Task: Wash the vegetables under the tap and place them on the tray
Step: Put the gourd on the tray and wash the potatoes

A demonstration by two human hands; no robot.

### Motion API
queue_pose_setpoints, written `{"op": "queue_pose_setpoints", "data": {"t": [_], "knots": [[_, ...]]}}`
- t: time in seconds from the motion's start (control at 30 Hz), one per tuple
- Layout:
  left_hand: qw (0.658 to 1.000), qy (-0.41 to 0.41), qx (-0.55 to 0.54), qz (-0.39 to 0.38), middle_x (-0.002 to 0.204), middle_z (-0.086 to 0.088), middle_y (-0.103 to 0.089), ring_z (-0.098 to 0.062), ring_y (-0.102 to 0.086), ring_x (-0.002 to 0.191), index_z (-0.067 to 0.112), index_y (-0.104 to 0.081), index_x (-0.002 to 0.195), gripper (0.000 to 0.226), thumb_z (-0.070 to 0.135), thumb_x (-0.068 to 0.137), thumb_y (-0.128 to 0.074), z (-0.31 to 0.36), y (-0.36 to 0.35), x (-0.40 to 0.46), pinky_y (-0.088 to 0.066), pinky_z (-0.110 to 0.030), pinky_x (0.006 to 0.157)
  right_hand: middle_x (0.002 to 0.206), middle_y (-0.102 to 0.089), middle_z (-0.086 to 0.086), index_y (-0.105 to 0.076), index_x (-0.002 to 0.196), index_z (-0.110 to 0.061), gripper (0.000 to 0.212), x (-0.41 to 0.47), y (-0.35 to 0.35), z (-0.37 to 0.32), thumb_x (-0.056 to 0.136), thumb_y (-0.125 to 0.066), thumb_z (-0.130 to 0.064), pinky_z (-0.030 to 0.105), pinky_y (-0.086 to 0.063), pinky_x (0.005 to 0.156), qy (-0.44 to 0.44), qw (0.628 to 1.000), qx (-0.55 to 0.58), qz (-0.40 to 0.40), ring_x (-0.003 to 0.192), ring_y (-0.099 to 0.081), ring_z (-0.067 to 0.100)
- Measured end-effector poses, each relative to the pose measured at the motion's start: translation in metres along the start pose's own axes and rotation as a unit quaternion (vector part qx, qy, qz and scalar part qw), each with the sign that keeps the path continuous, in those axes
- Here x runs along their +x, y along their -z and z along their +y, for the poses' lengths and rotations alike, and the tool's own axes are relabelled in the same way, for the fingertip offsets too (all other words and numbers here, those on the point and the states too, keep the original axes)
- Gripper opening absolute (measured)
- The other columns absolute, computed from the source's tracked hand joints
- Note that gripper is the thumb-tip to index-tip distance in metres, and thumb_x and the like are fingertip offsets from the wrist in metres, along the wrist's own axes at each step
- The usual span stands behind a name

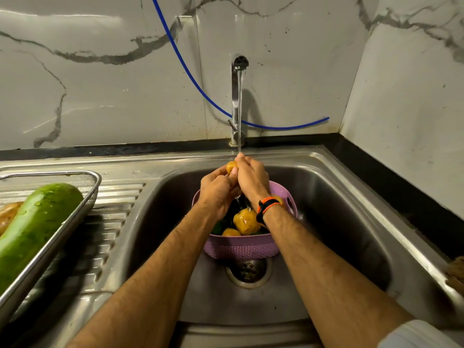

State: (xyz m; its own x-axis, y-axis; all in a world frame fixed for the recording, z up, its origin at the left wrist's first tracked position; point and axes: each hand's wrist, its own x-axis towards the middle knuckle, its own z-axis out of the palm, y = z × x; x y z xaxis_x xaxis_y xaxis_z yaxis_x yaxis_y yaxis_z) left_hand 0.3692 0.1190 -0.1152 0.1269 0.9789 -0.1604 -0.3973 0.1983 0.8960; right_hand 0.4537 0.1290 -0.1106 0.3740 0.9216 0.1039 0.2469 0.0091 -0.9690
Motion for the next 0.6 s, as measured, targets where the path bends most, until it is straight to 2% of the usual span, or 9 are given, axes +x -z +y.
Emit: {"op": "queue_pose_setpoints", "data": {"t": [0.07,0.2,0.23,0.3,0.37,0.5,0.53,0.6], "knots": [[1.000,-0.006,0.002,0.001,0.113,-0.018,-0.069,-0.028,-0.067,0.102,0.003,-0.065,0.122,0.027,0.000,0.100,-0.049,-0.001,-0.002,-0.001,-0.059,-0.032,0.070,0.105,-0.062,0.003,-0.064,0.117,-0.016,0.034,-0.001,-0.004,0.000,0.104,-0.039,-0.034,0.031,-0.042,0.083,-0.014,1.000,0.018,-0.004,0.096,-0.055,0.018],[1.000,-0.006,-0.026,0.008,0.111,-0.015,-0.071,-0.028,-0.067,0.109,0.012,-0.070,0.102,0.021,0.010,0.102,-0.049,0.001,-0.008,-0.007,-0.060,-0.034,0.078,0.129,-0.061,0.006,-0.064,0.125,-0.019,0.033,-0.004,-0.009,-0.006,0.100,-0.042,-0.024,0.043,-0.044,0.105,-0.037,0.997,0.073,0.000,0.118,-0.055,0.022],[1.000,-0.007,-0.024,0.017,0.110,-0.014,-0.071,-0.027,-0.067,0.108,0.012,-0.070,0.103,0.021,0.009,0.102,-0.050,0.000,-0.008,-0.007,-0.060,-0.033,0.076,0.130,-0.061,0.006,-0.065,0.124,-0.019,0.034,-0.005,-0.010,-0.007,0.100,-0.042,-0.023,0.044,-0.043,0.106,-0.039,0.996,0.084,-0.006,0.119,-0.055,0.023],[0.999,-0.001,-0.029,0.021,0.112,-0.014,-0.070,-0.026,-0.067,0.107,0.009,-0.068,0.117,0.024,0.005,0.101,-0.050,0.000,-0.008,-0.006,-0.061,-0.032,0.074,0.125,-0.063,0.006,-0.069,0.118,-0.020,0.032,-0.005,-0.008,-0.006,0.098,-0.044,-0.023,0.046,-0.045,0.105,-0.044,0.993,0.112,-0.021,0.117,-0.057,0.024],[0.999,-0.002,-0.031,0.012,0.115,-0.015,-0.069,-0.027,-0.066,0.107,0.005,-0.061,0.130,0.034,-0.003,0.099,-0.049,0.001,-0.008,-0.005,-0.060,-0.037,0.082,0.118,-0.065,0.008,-0.072,0.109,-0.021,0.028,-0.003,-0.006,-0.007,0.095,-0.048,-0.024,0.048,-0.048,0.102,-0.056,0.989,0.130,-0.031,0.113,-0.059,0.026],[0.999,-0.039,0.013,-0.014,0.115,-0.018,-0.069,-0.030,-0.066,0.109,0.004,-0.059,0.132,0.044,-0.015,0.094,-0.049,-0.002,-0.009,-0.006,-0.057,-0.044,0.093,0.101,-0.063,0.006,-0.067,0.085,-0.027,0.023,0.003,-0.001,-0.011,0.097,-0.047,-0.030,0.048,-0.050,0.097,-0.076,0.995,0.058,-0.025,0.103,-0.058,0.027],[0.999,-0.043,0.019,-0.015,0.117,-0.019,-0.068,-0.029,-0.066,0.110,0.004,-0.060,0.131,0.043,-0.014,0.094,-0.048,-0.003,-0.009,-0.005,-0.056,-0.044,0.094,0.106,-0.062,0.008,-0.065,0.089,-0.026,0.023,0.002,0.000,-0.011,0.099,-0.044,-0.031,0.047,-0.050,0.097,-0.077,0.996,0.045,-0.026,0.104,-0.058,0.027],[0.998,-0.052,0.026,0.003,0.120,-0.017,-0.068,-0.027,-0.066,0.111,0.006,-0.063,0.127,0.040,-0.012,0.095,-0.048,-0.006,-0.009,-0.003,-0.055,-0.044,0.096,0.118,-0.059,0.010,-0.062,0.110,-0.022,0.028,0.000,-0.003,-0.008,0.104,-0.037,-0.033,0.040,-0.048,0.096,-0.059,0.997,0.033,-0.026,0.105,-0.056,0.024]]}}
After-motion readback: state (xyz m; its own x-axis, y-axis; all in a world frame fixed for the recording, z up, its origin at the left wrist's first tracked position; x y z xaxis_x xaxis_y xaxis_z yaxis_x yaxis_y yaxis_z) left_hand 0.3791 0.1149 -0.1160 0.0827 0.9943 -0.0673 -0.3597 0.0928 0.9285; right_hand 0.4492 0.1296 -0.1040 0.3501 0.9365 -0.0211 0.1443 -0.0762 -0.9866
